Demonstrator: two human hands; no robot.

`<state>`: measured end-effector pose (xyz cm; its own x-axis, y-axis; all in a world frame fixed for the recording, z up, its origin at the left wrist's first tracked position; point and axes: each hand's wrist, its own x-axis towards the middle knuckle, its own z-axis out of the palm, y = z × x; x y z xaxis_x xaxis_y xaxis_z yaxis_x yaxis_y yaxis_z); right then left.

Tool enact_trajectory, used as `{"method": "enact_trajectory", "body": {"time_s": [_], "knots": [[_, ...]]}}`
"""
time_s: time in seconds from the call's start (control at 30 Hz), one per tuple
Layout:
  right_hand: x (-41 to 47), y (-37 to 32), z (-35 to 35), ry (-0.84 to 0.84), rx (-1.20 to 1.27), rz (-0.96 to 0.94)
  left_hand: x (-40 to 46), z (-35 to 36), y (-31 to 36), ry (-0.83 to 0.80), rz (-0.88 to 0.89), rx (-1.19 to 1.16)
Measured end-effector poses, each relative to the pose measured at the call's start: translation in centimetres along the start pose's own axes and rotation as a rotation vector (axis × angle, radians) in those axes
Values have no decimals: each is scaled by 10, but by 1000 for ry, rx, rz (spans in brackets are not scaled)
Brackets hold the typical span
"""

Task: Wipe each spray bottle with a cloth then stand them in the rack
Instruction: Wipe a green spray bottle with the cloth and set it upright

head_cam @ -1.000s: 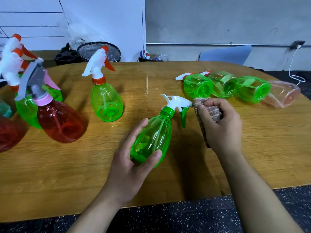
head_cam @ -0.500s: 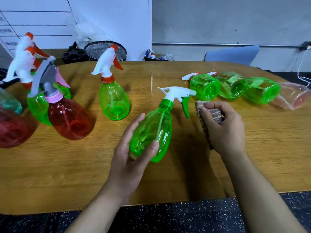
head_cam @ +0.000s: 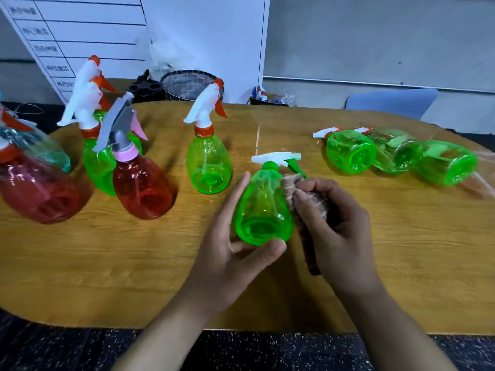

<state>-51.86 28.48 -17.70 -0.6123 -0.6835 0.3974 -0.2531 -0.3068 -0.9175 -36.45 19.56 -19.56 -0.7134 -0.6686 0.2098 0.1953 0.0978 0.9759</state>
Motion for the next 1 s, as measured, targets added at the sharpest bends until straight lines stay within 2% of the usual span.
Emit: {"method": "enact_trajectory", "body": {"time_s": [0.1, 0.27, 0.4, 0.5, 0.6, 0.77, 0.9, 1.0], "knots": [[3, -1, -1, 51, 3, 4, -1, -2, -6, -30, 27, 123], [0, -4, 1, 103, 31, 40, 3, 0, -15, 58, 224, 474], [-5, -10, -3, 128, -101, -86, 3, 7, -14, 147, 260, 482], [-12, -18, -12, 134, -417, -308, 5, 9, -12, 185, 290, 472], [-17, -20, -12, 129, -634, -392, 6, 10, -12, 184, 308, 497], [-18, -20, 5, 114, -708, -499, 7, 12, -13, 179, 320, 495], [-25, -20, 19, 27, -726, -574, 7, 13, -9, 235, 307, 449], [-30, -17, 19, -41, -733, -613, 7, 5, -11, 214, 267, 368]]}}
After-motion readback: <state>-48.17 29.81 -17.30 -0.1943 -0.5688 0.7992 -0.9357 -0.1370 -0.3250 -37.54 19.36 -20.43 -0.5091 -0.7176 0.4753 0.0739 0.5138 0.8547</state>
